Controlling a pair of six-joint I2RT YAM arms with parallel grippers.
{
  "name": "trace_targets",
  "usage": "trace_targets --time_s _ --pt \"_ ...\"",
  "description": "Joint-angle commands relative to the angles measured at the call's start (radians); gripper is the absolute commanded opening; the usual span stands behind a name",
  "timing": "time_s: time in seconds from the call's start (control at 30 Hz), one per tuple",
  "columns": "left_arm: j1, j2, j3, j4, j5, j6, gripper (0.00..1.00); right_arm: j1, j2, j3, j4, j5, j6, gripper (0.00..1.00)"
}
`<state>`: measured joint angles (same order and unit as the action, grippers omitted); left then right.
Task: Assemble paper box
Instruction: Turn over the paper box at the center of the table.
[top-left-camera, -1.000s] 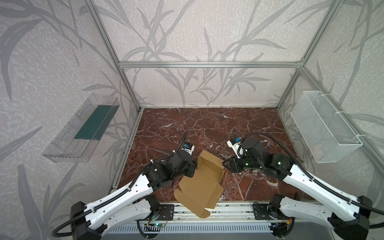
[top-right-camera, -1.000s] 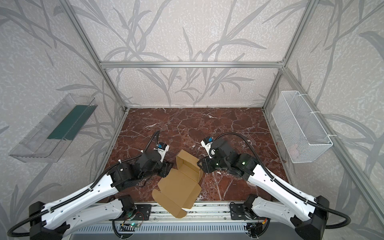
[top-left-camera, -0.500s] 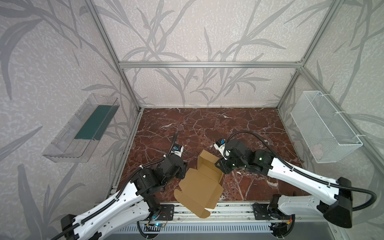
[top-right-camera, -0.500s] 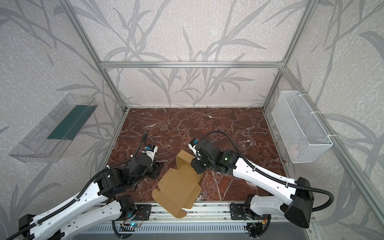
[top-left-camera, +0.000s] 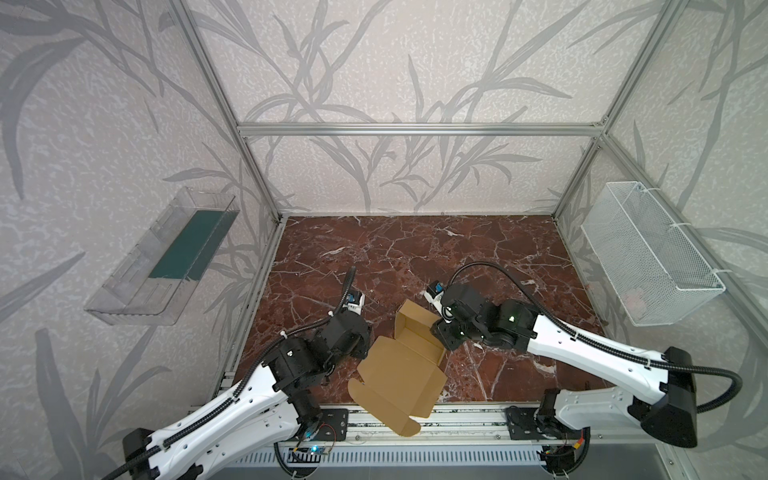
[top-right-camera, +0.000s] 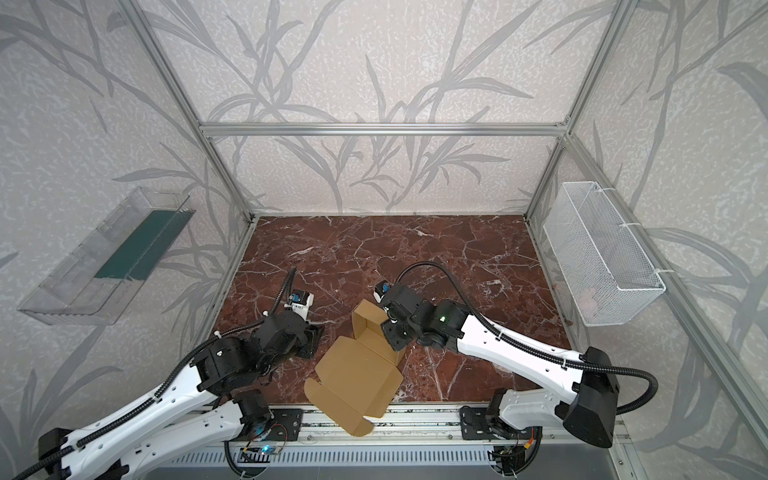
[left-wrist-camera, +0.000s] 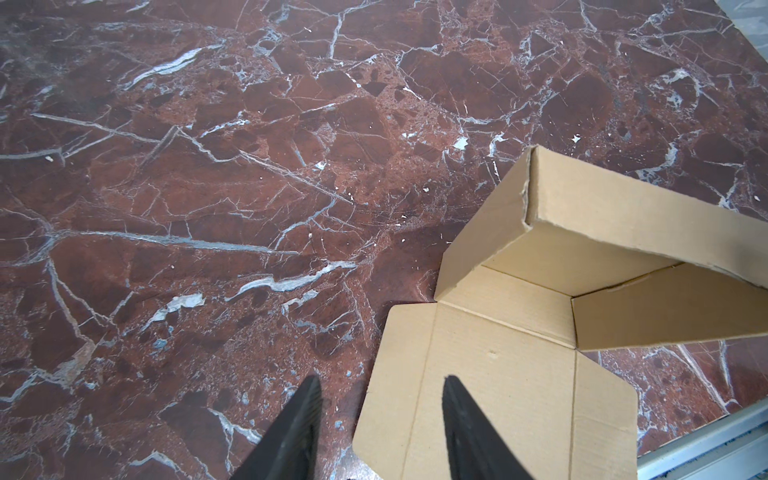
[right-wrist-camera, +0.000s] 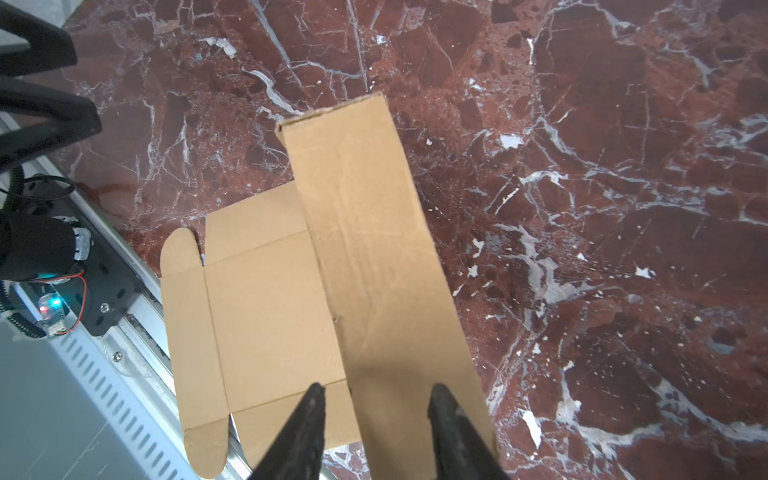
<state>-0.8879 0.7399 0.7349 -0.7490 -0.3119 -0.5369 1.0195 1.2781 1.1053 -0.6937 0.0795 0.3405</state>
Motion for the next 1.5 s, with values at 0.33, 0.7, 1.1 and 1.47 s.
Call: trace_targets --time_s 0.33,0.7,1.1,1.47 --pt "0.003 -0.023 -0.016 -0.023 -0.039 -0.013 0.49 0.145 0.077 0.113 -0.127 0.224 -0.072 0.50" --pt "0.003 -0.022 -0.016 -0.024 -0.042 -0.012 0.49 0.192 0.184 0.161 -0.187 0.397 -0.112 0.43" --pt "0.004 -0.018 -0.015 -0.027 -0.044 -0.013 0.49 0.182 0.207 0.128 -0.178 0.482 -0.091 0.25" --pt "0.003 -0.036 0.039 -0.070 -0.039 -0.020 0.49 -0.054 0.119 -0.024 -0.087 0.247 -0.012 0.19"
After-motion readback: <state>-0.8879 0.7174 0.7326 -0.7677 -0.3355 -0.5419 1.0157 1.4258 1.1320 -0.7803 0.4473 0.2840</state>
